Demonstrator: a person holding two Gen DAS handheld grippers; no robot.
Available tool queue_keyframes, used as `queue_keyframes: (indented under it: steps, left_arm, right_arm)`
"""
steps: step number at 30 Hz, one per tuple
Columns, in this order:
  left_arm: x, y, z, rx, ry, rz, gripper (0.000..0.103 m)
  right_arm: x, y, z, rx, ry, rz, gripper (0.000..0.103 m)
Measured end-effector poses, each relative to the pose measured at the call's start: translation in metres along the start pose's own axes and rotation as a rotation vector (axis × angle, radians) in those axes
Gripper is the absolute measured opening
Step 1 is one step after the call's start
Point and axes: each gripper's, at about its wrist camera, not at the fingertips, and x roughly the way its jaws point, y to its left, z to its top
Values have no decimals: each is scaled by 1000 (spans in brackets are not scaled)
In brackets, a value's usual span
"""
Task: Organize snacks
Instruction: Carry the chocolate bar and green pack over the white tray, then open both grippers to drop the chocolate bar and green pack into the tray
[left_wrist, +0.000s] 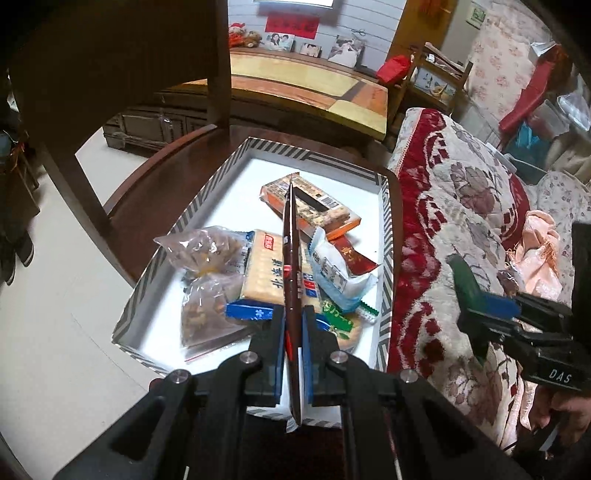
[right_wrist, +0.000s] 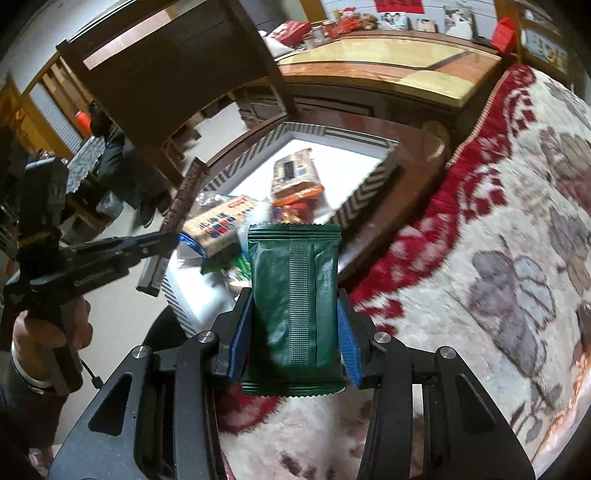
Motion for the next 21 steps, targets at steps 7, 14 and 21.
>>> queue_keyframes:
  steps: [7, 14, 21]
  left_arm:
    - [17, 6, 7, -13, 16, 1, 10]
    - [34, 11, 18, -19, 22, 15, 10]
    - [49, 17, 23, -16, 34, 27, 10]
  right_arm:
    - [31, 12, 34, -25, 25, 10, 42]
    - [74, 19, 65, -48, 70, -9, 42]
    - [113, 22, 84, -73, 122, -79, 42]
